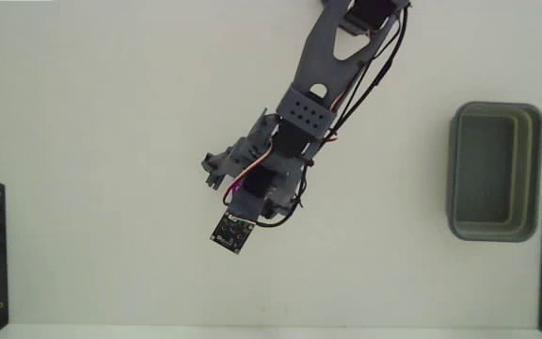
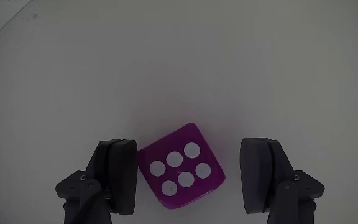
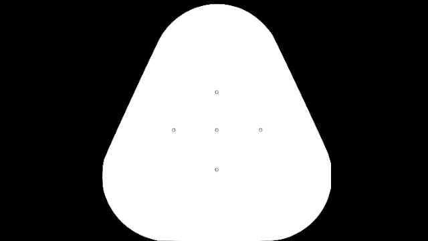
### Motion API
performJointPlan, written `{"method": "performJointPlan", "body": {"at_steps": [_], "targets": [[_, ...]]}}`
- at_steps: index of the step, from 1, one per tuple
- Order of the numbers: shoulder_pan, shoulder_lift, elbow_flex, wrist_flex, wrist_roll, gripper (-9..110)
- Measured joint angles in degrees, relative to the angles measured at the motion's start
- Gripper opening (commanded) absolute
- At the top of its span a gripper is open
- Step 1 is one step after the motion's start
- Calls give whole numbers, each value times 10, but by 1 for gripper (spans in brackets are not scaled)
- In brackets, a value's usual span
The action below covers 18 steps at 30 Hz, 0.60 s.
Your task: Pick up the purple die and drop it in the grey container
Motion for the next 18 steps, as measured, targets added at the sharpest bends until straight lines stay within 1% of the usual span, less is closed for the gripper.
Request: {"method": "performJointPlan", "body": {"at_steps": [18], "targets": [[0,0,0,0,0,96]]}}
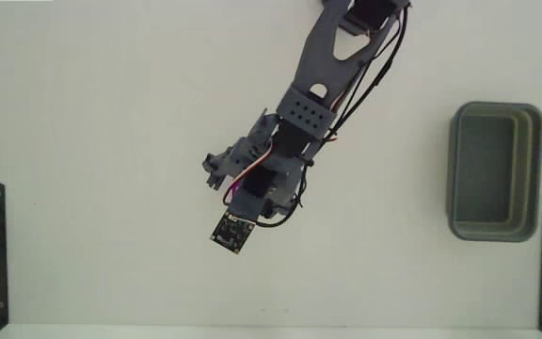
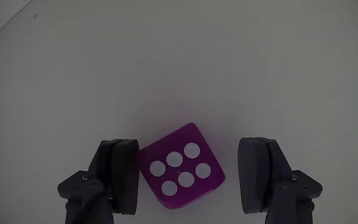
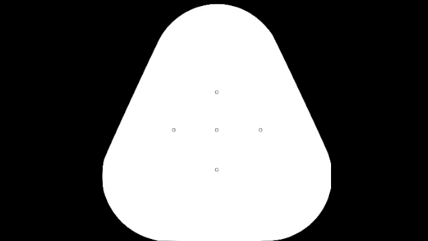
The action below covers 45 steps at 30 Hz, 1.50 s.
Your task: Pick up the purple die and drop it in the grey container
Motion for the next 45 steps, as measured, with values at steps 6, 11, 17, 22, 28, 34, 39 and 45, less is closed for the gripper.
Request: {"method": "performJointPlan", "body": {"at_steps": [6,11,17,22,28,34,39,45], "targets": [[0,0,0,0,0,95],[0,0,0,0,0,93],[0,0,0,0,0,92],[0,0,0,0,0,91],[-1,0,0,0,0,89],[-1,0,0,0,0,87],[-1,0,0,0,0,86],[-1,0,0,0,0,85]]}}
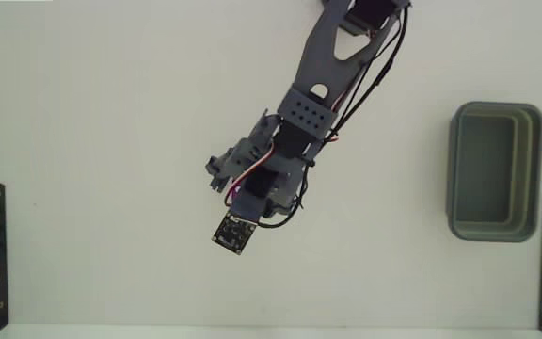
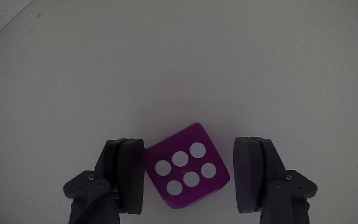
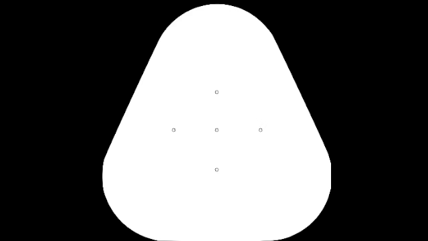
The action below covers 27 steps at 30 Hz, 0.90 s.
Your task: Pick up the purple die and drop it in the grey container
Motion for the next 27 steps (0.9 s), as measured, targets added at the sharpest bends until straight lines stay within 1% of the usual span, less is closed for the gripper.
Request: {"method": "performJointPlan", "body": {"at_steps": [27], "targets": [[0,0,0,-2,2,78]]}}
